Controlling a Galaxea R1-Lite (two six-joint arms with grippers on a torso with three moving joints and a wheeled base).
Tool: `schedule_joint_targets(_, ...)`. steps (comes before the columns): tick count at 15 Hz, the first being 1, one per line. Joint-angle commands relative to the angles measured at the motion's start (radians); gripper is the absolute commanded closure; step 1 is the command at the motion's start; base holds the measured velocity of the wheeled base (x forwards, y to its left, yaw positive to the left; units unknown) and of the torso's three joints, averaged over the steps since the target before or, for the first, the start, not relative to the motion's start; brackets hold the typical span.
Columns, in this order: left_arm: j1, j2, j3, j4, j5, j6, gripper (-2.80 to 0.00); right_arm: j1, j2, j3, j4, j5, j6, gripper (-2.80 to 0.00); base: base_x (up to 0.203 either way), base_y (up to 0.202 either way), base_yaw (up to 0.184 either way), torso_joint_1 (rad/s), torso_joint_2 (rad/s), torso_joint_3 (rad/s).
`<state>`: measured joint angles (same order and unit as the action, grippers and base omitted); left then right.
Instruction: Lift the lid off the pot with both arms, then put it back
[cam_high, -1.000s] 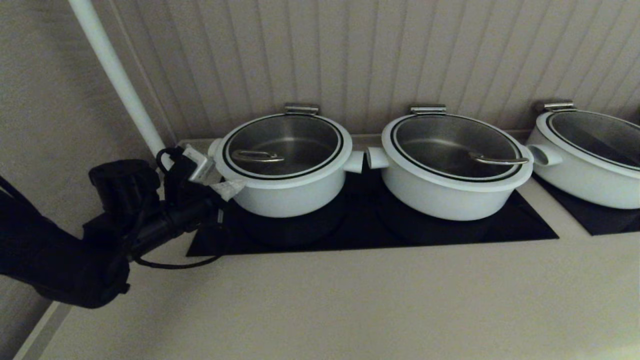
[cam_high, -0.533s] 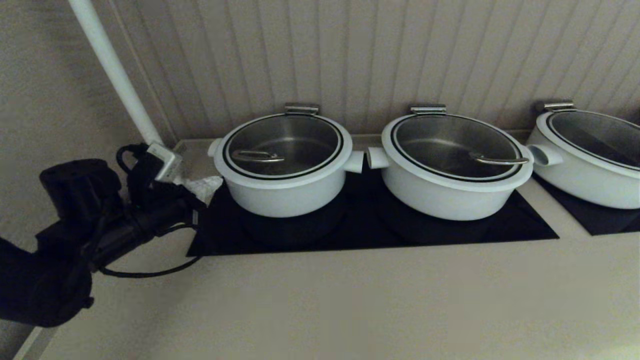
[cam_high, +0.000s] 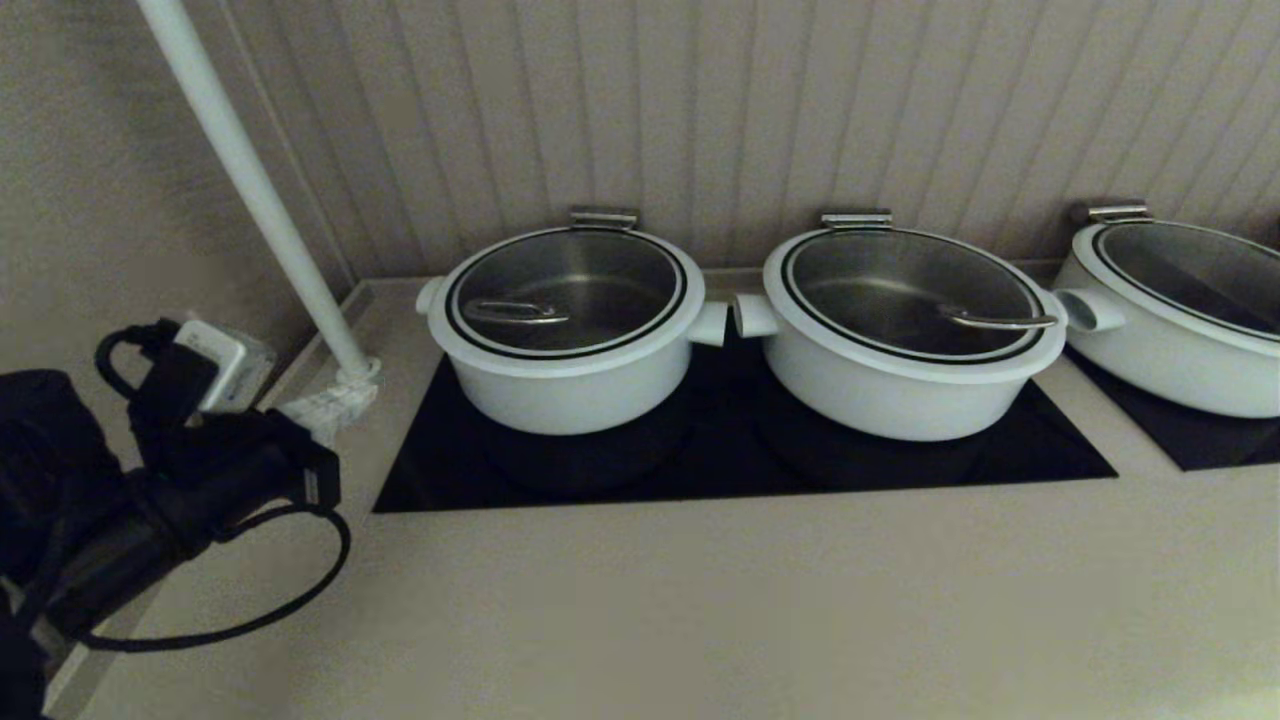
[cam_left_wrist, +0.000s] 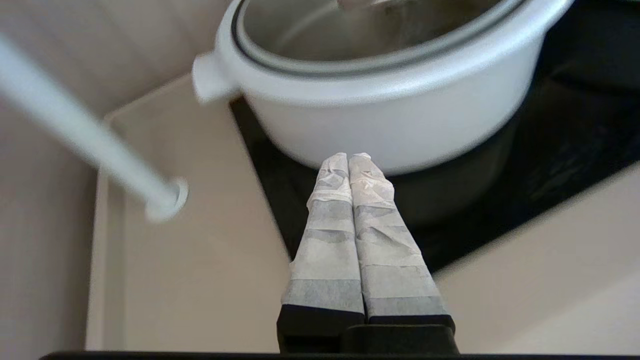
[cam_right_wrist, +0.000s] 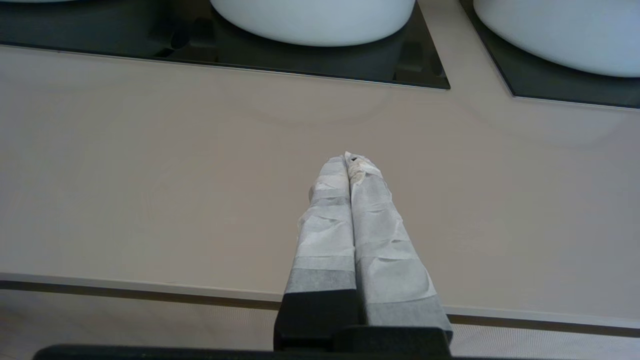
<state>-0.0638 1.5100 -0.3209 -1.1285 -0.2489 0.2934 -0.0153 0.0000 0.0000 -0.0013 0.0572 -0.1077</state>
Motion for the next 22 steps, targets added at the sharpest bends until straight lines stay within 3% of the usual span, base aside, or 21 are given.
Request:
schedule_joint_targets(1, 0.001, -0.124, 0.089, -0.007, 0.031, 0.002, 0.0, 0.0, 0.0, 0.0, 0.0, 0.001, -0.001, 0.0, 0.0, 0.0, 0.0, 0.0, 0.0, 0.0)
schedule_joint_targets(5, 0.001, -0.287, 0.241, -0.001, 0.156, 0.001, 0.0, 0.0, 0.0, 0.0, 0.0, 0.001, -0.001, 0.0, 0.0, 0.0, 0.0, 0.0, 0.0, 0.0)
schedule_joint_targets(8, 0.0, -0.398, 0.319, 0.037, 0.197, -0.006, 0.0, 0.0, 0.0, 0.0, 0.0, 0.001, -0.001, 0.0, 0.0, 0.0, 0.0, 0.0, 0.0, 0.0)
schedule_joint_targets(10, 0.004, -0.517, 0.32, 0.163, 0.2, -0.012, 0.0, 0.0, 0.0, 0.0, 0.0, 0.001, -0.001, 0.0, 0.0, 0.0, 0.0, 0.0, 0.0, 0.0)
schedule_joint_targets(17, 0.12, -1.126, 0.321, 0.824, 0.2, -0.058, 0.0, 0.0, 0.0, 0.0, 0.0, 0.001, -0.001, 0.0, 0.0, 0.0, 0.0, 0.0, 0.0, 0.0)
schedule_joint_targets(19, 0.146, -1.234, 0.321, 0.995, 0.202, -0.064, 0.0, 0.0, 0.0, 0.0, 0.0, 0.001, -0.001, 0.0, 0.0, 0.0, 0.0, 0.0, 0.0, 0.0)
schedule_joint_targets(22, 0.118, -1.272, 0.321, 1.075, 0.205, -0.071, 0.0, 0.0, 0.0, 0.0, 0.0, 0.001, -0.001, 0.0, 0.0, 0.0, 0.0, 0.0, 0.0, 0.0)
